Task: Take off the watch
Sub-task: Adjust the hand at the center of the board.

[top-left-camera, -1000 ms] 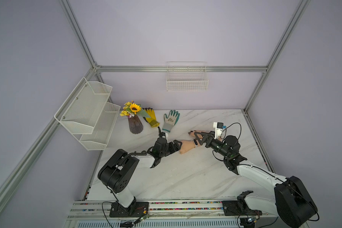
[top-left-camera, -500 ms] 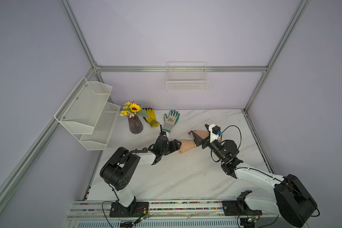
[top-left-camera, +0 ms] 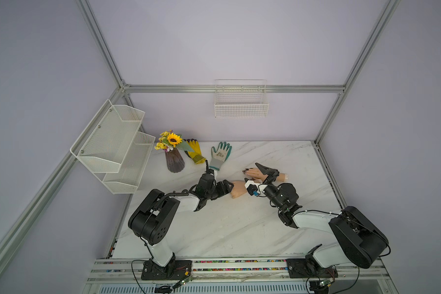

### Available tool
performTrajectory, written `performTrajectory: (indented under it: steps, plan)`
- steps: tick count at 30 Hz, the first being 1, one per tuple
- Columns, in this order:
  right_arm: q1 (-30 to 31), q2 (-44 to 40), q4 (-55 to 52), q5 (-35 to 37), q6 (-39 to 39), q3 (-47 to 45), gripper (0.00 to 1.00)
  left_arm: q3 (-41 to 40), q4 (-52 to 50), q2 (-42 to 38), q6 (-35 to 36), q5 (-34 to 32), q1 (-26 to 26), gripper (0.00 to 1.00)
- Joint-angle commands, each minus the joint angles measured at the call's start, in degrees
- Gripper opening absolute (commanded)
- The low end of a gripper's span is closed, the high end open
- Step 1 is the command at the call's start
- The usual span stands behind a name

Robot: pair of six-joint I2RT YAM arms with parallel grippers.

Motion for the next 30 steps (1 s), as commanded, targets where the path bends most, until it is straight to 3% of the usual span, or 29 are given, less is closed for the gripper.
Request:
performTrajectory:
  steps: [1,14,20,30]
  plan:
    - [1.11,2.92,-0.03,-0.24,-5.68,0.2,0.97,-0.11,0.32,-1.57,1.25,0.52,0.46,0.83]
    - [3.5,12.99,-8.03,-1.33,-7.06,4.88,0.97,-0.57,0.55,-1.75,1.03,0.11,0.52,0.84]
    - [4.3,10.06,-22.22,-5.77,-5.07,6.92,0.97,-0.55,0.6,-1.85,1.33,-0.04,0.77,0.86]
    - [4.63,8.31,-38.4,-4.89,-1.06,10.68,0.97,-0.82,0.26,-2.54,1.75,-0.16,1.31,0.87]
